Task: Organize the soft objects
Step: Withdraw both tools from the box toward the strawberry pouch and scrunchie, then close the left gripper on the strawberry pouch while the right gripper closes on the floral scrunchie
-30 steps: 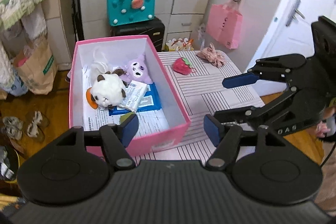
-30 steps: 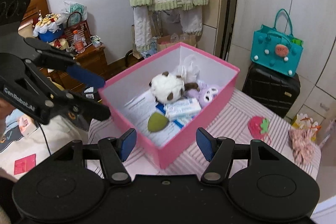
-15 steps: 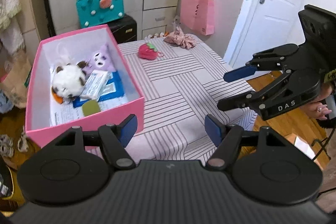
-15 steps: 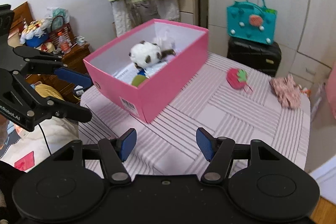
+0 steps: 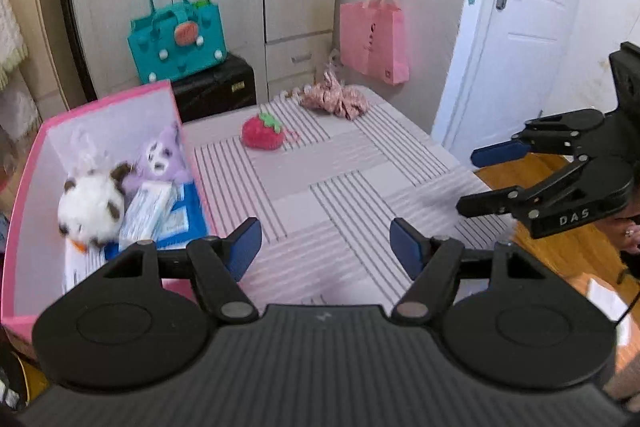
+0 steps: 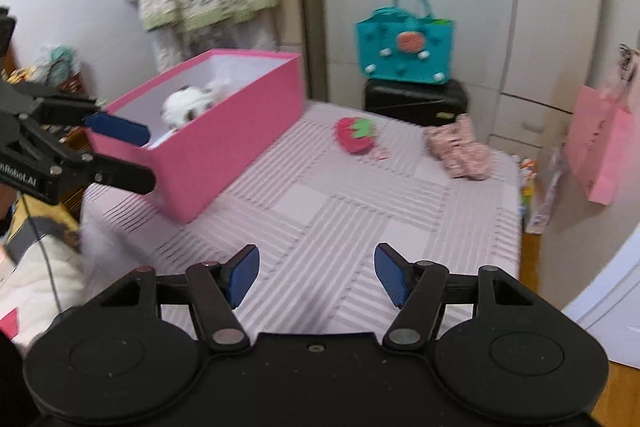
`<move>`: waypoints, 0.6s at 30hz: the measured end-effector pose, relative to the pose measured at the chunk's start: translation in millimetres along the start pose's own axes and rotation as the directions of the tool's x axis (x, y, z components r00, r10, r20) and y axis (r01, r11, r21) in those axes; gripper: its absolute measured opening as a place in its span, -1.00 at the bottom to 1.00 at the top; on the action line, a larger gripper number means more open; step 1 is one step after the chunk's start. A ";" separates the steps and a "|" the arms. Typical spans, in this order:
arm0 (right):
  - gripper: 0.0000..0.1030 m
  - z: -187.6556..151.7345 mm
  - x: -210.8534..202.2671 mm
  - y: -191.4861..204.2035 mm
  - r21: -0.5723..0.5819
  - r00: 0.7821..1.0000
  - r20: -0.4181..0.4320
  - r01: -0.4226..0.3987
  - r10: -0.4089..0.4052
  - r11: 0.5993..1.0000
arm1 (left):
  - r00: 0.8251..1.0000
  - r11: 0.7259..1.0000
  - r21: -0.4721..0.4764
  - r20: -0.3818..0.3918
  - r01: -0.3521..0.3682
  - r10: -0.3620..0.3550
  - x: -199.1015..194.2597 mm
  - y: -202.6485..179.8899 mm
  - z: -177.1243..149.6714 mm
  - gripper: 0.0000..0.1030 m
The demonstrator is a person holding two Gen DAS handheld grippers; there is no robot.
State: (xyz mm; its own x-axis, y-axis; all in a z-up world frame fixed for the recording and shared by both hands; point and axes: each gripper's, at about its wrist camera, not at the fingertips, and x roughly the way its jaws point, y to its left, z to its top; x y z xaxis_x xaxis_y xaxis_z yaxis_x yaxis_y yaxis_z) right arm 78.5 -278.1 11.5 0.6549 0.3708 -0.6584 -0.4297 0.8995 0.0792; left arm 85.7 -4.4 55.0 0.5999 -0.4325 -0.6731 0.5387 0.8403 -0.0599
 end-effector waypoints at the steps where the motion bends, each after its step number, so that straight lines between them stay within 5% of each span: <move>1: 0.34 -0.4 1.3 -7.1 0.004 1.000 0.016 0.013 -0.013 1.000 | 1.000 1.000 -0.001 0.008 -0.003 0.003 5.5 -1.9 1.6 0.36; 7: 0.38 -0.3 18.4 -45.4 0.025 0.994 0.079 0.077 -0.078 0.997 | 0.996 0.999 0.012 0.075 -0.047 0.046 39.1 -19.1 21.2 0.36; 11: 0.40 3.6 32.1 -71.4 0.074 0.989 0.125 0.074 -0.083 0.995 | 0.994 0.999 -0.015 0.102 -0.048 0.050 63.2 -25.3 37.0 0.36; 18: 0.52 22.9 63.7 -106.7 0.117 0.980 0.187 0.038 -0.060 0.992 | 0.977 0.986 -0.063 0.137 -0.153 0.160 108.3 -30.6 50.4 0.36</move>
State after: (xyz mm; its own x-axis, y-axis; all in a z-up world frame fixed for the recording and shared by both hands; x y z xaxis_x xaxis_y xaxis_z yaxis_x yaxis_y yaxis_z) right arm 180.4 -345.2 -21.6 0.7843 0.3530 -0.5102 -0.3288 0.9339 0.1407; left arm 164.0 -93.4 21.1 0.7538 -0.3327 -0.5666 0.4020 0.9156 -0.0027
